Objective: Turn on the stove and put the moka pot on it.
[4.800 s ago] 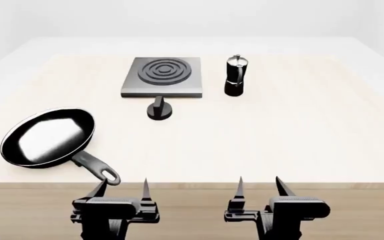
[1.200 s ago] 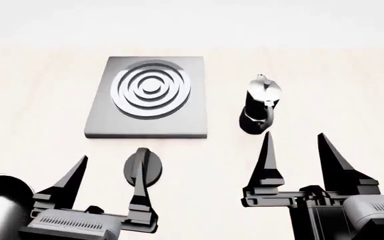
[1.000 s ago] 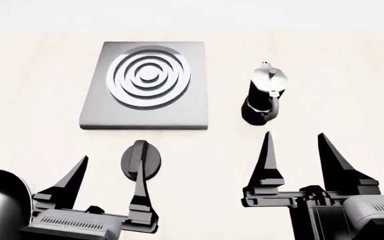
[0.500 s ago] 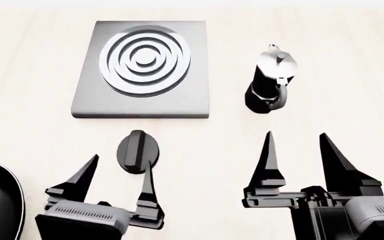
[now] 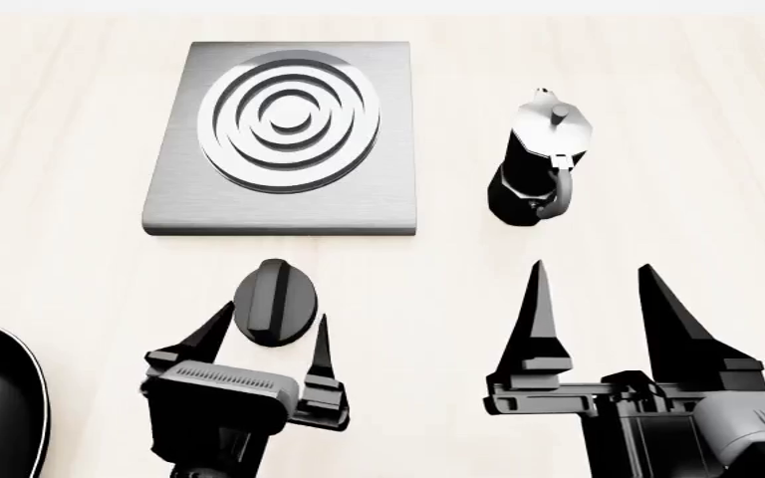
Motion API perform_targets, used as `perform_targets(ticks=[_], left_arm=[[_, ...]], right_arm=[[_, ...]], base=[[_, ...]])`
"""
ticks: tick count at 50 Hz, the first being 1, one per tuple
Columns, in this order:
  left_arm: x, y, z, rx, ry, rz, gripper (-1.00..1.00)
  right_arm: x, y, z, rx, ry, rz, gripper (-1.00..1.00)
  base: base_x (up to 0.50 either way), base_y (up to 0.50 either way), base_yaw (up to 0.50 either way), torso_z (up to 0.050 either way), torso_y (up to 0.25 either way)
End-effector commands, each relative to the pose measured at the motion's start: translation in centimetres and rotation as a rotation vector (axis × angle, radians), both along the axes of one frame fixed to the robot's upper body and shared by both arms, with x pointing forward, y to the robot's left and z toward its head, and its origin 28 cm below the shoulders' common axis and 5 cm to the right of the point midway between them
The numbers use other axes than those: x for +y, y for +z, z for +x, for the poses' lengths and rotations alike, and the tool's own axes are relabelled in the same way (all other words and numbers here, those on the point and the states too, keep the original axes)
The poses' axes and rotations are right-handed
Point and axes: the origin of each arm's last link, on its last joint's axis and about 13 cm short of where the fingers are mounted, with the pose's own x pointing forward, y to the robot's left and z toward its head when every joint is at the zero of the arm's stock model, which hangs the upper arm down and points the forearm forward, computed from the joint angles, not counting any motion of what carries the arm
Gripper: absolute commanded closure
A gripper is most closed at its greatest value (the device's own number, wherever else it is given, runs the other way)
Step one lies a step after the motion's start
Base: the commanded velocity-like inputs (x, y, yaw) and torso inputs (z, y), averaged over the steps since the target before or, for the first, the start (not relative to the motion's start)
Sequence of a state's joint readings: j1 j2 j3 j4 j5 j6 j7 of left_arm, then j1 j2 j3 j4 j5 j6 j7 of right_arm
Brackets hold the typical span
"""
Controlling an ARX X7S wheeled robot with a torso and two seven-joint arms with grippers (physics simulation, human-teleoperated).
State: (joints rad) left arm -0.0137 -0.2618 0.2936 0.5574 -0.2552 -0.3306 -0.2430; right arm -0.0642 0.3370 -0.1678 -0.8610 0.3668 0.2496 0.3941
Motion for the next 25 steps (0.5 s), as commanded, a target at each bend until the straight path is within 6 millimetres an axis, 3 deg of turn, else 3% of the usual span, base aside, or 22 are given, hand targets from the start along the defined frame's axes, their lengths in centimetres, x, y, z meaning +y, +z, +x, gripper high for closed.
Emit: perform_targets(ticks=[1, 25], left_arm=[[-0.2, -0.6, 1.2, 0.002, 0.024, 0.007, -1.0], [-0.2, -2.5, 2.5, 0.048, 0.032, 0.027, -1.0]], right_arm=[[-0.2, 0.3, -0.1, -0.017, -0.009, 0.002, -1.0], [-0.3, 0.4, -0.2, -0.018, -0.009, 0.009, -1.0]], base=[[0.0, 0.0, 0.0, 0.0, 0.0], [0.0, 0.0, 0.0, 0.0, 0.0]])
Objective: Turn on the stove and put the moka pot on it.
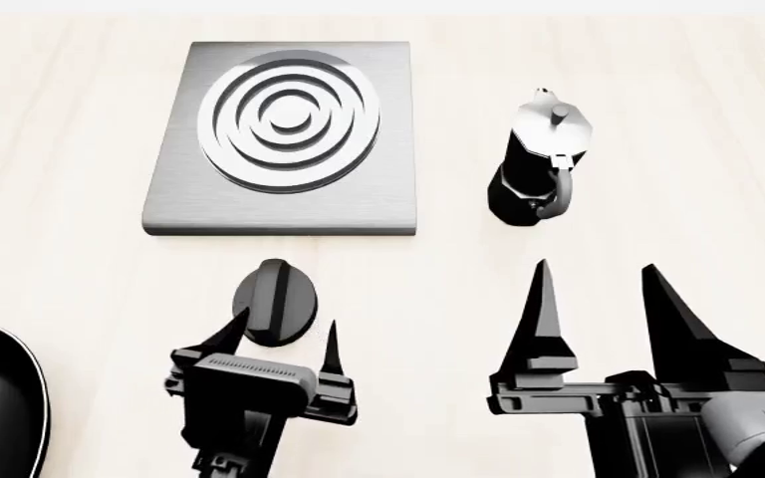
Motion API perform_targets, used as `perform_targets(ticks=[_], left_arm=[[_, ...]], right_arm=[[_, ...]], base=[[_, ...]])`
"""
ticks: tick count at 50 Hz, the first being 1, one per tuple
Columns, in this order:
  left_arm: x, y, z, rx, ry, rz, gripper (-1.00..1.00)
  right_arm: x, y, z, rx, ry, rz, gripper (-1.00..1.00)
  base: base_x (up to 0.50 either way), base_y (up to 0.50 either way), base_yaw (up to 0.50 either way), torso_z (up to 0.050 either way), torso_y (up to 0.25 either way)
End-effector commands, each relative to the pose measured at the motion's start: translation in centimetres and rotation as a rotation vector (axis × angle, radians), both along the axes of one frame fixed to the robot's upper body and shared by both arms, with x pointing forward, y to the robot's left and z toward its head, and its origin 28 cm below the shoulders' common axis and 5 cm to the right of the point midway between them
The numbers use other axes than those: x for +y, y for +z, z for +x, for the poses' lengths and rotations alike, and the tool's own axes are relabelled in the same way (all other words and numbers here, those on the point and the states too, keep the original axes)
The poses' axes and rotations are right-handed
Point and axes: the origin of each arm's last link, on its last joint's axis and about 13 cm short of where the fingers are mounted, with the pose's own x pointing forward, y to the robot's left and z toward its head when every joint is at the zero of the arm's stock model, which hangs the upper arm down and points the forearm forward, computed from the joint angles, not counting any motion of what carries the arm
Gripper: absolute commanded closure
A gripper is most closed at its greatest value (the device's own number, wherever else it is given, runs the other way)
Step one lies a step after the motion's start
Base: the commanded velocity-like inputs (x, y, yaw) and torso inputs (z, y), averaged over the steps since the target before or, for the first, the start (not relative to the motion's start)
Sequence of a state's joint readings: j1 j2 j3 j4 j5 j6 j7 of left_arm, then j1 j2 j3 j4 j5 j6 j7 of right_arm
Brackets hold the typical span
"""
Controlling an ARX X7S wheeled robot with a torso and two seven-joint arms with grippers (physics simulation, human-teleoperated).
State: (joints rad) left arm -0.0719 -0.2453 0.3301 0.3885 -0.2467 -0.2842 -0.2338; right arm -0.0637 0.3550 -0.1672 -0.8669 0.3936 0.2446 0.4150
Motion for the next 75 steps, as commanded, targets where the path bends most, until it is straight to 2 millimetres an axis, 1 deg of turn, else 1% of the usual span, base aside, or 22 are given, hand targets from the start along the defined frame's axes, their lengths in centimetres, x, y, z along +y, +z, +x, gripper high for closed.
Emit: perform_targets(ticks=[1, 7, 11, 16, 17, 35, 45, 56, 75], left_arm=[[0.2, -0.5, 0.8, -0.012, 0.033, 0.004, -1.0], [0.3, -0.8, 1.0, -0.014, 0.04, 0.004, -1.0], [0.1, -0.7, 0.7, -0.014, 0.035, -0.001, -1.0], [-0.3, -0.3, 0.3, -0.022, 0.014, -0.002, -1.0], [-1.5, 0.3, -0.2, -0.042, -0.046, 0.014, -1.0], [-2.5, 0.2, 0.0, -0.04, -0.086, 0.025, -1.0], [-3.0, 0.0, 0.6, -0.032, -0.103, 0.031, -1.0], [-3.1, -0.3, 1.3, -0.023, -0.098, 0.031, -1.0], [-3.1, 0.4, 3.3, -0.035, -0.084, 0.038, -1.0]], right_arm=[[-0.2, 0.2, -0.1, -0.019, -0.01, -0.003, -1.0], [-0.1, 0.2, -0.1, -0.018, -0.007, -0.003, -1.0], [-0.1, 0.2, 0.0, -0.017, -0.007, -0.003, -1.0], [-0.1, 0.2, 0.0, -0.015, -0.007, -0.003, -1.0], [-0.1, 0.1, -0.1, -0.015, -0.004, 0.002, -1.0], [-0.2, 0.1, 0.0, -0.013, 0.0, 0.011, -1.0], [-0.2, 0.2, 0.0, -0.012, 0.001, 0.015, -1.0], [-0.2, 0.1, 0.0, -0.01, 0.003, 0.015, -1.0], [-0.2, 0.0, 0.1, -0.007, 0.004, 0.015, -1.0]], base=[[0.0, 0.0, 0.0, 0.0, 0.0], [0.0, 0.0, 0.0, 0.0, 0.0], [0.0, 0.0, 0.0, 0.0, 0.0], [0.0, 0.0, 0.0, 0.0, 0.0], [0.0, 0.0, 0.0, 0.0, 0.0], [0.0, 0.0, 0.0, 0.0, 0.0], [0.0, 0.0, 0.0, 0.0, 0.0], [0.0, 0.0, 0.0, 0.0, 0.0], [0.0, 0.0, 0.0, 0.0, 0.0]])
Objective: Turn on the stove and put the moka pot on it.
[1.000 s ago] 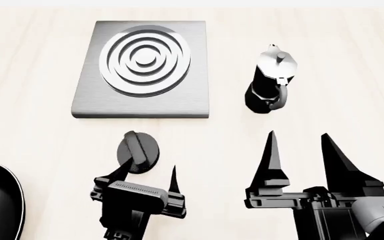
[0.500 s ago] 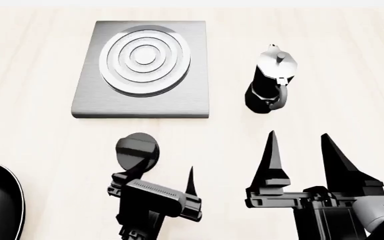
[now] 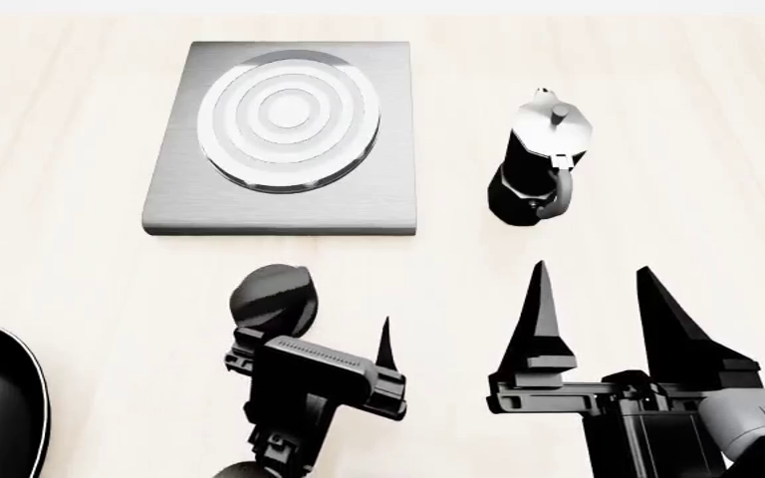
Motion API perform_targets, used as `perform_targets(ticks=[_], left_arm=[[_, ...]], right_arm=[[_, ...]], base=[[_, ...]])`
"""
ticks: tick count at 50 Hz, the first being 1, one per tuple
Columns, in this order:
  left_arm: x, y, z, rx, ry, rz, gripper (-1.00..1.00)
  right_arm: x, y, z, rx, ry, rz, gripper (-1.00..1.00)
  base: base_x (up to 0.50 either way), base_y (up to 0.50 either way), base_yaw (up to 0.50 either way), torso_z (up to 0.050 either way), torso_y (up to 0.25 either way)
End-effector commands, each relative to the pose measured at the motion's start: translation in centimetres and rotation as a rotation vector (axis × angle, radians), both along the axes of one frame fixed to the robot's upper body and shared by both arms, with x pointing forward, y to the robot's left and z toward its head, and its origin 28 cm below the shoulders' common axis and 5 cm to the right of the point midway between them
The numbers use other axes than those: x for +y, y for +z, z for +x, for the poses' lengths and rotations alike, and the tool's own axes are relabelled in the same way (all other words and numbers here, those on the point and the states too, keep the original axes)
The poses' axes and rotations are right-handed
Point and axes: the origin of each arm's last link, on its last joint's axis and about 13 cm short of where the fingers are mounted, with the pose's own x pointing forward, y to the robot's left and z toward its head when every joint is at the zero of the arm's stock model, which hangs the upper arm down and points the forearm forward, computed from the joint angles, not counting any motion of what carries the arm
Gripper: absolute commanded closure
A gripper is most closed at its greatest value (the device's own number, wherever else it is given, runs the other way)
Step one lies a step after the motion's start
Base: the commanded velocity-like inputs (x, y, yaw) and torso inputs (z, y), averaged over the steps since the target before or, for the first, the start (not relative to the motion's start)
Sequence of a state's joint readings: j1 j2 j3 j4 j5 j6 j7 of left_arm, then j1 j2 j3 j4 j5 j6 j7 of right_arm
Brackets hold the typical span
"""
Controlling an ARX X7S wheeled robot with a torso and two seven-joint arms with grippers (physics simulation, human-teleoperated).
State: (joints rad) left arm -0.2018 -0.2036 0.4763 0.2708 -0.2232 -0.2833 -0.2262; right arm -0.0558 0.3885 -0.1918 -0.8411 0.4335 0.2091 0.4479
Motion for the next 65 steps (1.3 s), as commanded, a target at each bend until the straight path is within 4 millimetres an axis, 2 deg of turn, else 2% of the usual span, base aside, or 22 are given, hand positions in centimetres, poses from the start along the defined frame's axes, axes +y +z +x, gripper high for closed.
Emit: perform_targets(ticks=[1, 11, 23, 28, 34, 42, 50, 56, 65], left_arm=[[0.0, 0.6, 1.5, -0.033, 0.032, -0.003, -1.0], [0.1, 1.4, 2.0, -0.051, 0.04, 0.0, -1.0], [0.3, 2.4, 1.3, -0.076, 0.04, -0.01, -1.0], [0.2, 3.1, 0.2, -0.1, 0.022, -0.013, -1.0], [0.3, 4.2, -2.2, -0.143, -0.008, -0.018, -1.0], [1.2, 5.3, -4.5, -0.207, 0.014, -0.034, -1.0], [2.6, 4.4, -5.3, -0.2, 0.072, -0.057, -1.0], [3.6, 4.4, -5.4, -0.199, 0.106, -0.065, -1.0], [3.8, 4.3, -5.3, -0.198, 0.119, -0.071, -1.0]], right_arm=[[-0.2, 0.3, -0.1, -0.021, -0.009, -0.005, -1.0], [-0.2, 0.3, -0.1, -0.021, -0.011, -0.005, -1.0], [-0.2, 0.3, -0.1, -0.019, -0.01, -0.005, -1.0], [-0.2, 0.3, -0.2, -0.019, -0.01, -0.005, -1.0], [-0.2, 0.4, -0.2, -0.018, -0.012, -0.001, -1.0], [-0.2, 0.2, 0.1, -0.014, -0.016, -0.009, -1.0], [-0.8, 1.0, 2.0, -0.008, -0.011, -0.025, -1.0], [-1.5, 1.9, 4.6, -0.007, -0.027, -0.073, -1.0], [-1.9, 1.8, 7.8, 0.024, -0.016, -0.096, -1.0]], base=[[0.0, 0.0, 0.0, 0.0, 0.0], [0.0, 0.0, 0.0, 0.0, 0.0], [0.0, 0.0, 0.0, 0.0, 0.0], [0.0, 0.0, 0.0, 0.0, 0.0], [0.0, 0.0, 0.0, 0.0, 0.0], [0.0, 0.0, 0.0, 0.0, 0.0], [0.0, 0.0, 0.0, 0.0, 0.0], [0.0, 0.0, 0.0, 0.0, 0.0], [0.0, 0.0, 0.0, 0.0, 0.0]])
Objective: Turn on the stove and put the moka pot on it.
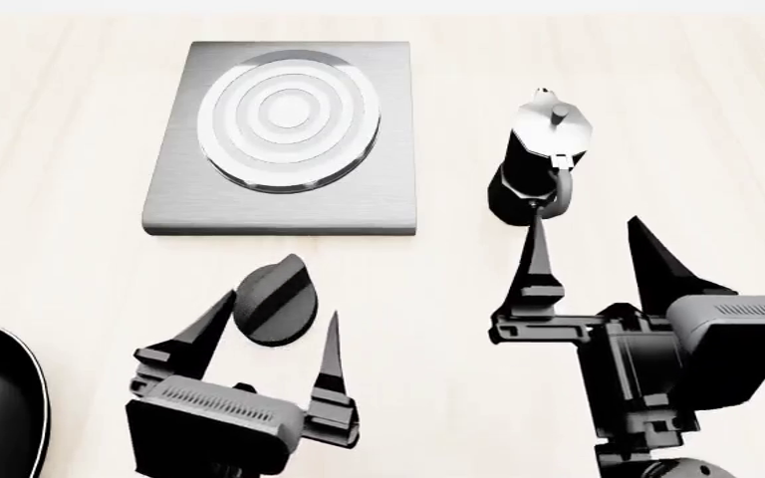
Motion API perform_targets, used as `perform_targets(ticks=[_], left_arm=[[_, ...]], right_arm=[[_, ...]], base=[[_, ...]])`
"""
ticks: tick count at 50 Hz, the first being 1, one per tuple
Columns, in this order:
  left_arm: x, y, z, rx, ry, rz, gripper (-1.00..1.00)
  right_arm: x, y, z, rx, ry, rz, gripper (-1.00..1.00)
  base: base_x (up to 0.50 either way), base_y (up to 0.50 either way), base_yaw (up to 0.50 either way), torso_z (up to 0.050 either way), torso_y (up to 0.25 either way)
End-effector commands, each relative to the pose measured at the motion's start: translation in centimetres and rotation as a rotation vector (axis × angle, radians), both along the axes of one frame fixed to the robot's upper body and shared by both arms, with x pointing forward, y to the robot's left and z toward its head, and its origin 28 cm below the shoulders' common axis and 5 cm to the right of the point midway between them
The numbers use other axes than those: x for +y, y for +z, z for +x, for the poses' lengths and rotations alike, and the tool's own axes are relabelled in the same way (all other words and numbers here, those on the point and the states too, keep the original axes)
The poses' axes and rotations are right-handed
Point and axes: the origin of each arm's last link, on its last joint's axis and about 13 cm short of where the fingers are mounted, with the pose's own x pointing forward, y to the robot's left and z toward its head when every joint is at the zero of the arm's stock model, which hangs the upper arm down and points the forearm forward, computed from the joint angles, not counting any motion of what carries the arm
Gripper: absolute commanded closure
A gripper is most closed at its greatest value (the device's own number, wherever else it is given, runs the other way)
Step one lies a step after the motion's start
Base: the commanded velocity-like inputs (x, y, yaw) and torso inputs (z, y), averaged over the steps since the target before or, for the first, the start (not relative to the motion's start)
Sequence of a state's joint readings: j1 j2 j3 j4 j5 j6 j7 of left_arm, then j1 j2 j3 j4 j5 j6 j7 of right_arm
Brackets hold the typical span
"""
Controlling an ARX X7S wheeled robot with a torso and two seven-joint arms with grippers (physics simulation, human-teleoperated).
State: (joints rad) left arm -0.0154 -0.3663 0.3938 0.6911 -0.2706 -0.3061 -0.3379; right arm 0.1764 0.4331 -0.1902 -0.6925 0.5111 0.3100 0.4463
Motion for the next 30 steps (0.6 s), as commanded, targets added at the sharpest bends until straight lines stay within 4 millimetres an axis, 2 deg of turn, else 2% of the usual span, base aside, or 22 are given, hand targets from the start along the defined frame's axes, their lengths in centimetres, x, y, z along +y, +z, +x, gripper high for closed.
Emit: perform_targets(ticks=[1, 7, 30], left_arm=[[0.8, 0.2, 0.0, -0.038, 0.057, -0.018, -1.0], [0.8, -0.1, 0.2, -0.031, 0.059, -0.018, -1.0], [0.9, 0.0, 0.3, -0.027, 0.064, -0.016, -1.0]], right_arm=[[-0.7, 0.8, 3.5, 0.004, 0.006, -0.033, -1.0], [-1.1, 0.8, 5.6, 0.028, 0.006, -0.045, -1.0], [-2.3, 0.2, 9.5, 0.15, -0.002, -0.035, -1.0]], base=[[0.0, 0.0, 0.0, 0.0, 0.0], [0.0, 0.0, 0.0, 0.0, 0.0], [0.0, 0.0, 0.0, 0.0, 0.0]])
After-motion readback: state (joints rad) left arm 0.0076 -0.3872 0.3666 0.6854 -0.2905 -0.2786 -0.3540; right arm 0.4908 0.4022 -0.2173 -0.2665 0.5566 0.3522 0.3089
